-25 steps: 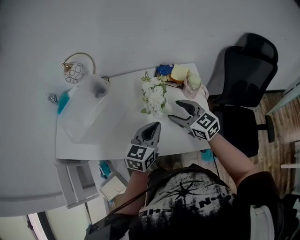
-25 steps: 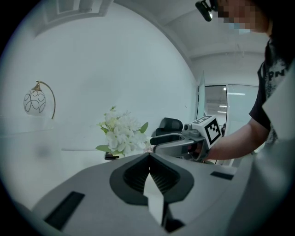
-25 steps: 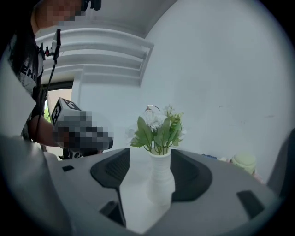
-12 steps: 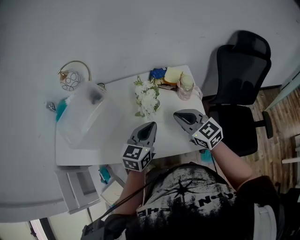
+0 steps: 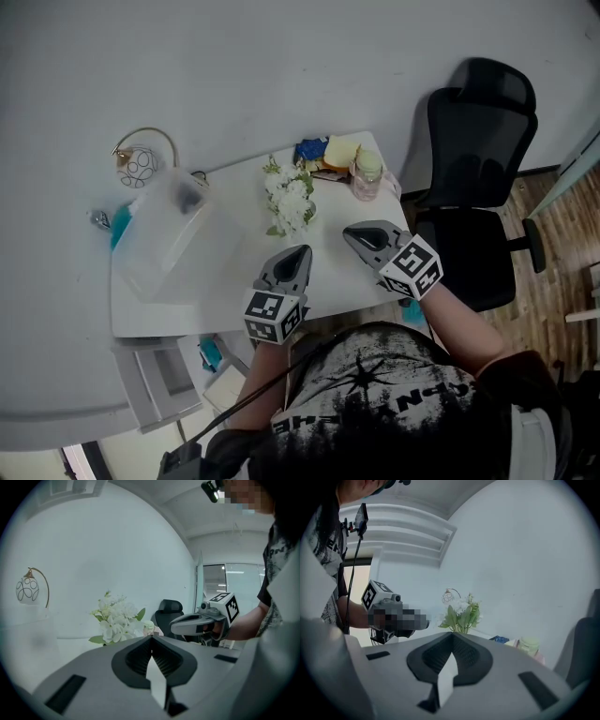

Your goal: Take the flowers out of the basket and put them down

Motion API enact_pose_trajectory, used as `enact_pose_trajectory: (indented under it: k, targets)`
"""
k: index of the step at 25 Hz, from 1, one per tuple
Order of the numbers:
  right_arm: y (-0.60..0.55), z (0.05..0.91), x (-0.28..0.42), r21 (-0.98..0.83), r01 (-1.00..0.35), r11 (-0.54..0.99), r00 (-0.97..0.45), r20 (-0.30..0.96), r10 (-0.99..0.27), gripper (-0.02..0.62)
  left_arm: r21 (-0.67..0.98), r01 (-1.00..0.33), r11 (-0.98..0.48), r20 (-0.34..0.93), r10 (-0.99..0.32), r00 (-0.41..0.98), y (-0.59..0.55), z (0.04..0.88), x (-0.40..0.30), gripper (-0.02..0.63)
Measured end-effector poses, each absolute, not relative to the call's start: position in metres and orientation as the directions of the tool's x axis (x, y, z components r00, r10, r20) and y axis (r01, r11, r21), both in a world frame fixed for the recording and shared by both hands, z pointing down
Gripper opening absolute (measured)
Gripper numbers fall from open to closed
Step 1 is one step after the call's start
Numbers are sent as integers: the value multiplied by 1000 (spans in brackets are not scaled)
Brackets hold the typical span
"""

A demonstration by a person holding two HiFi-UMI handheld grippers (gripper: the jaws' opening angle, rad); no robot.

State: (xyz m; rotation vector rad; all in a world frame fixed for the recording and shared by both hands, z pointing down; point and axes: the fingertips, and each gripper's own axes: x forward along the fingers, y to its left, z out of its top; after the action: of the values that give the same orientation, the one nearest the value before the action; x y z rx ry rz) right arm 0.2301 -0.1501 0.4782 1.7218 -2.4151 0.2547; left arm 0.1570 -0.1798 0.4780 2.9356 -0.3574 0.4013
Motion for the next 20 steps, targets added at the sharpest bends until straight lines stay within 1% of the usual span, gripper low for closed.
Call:
enact_pose_trajectory:
  k: [8,20]
  targets:
    - [-149,493,232,-48,-952,301,-302,273,-913,17,128,-257,-958,284,-213,935,-179,478,155,11]
    - [-149,497,219,-34,-945,326,-322,287,-902,17,135,-249,-959,289,-203,936,-175,484,161,11]
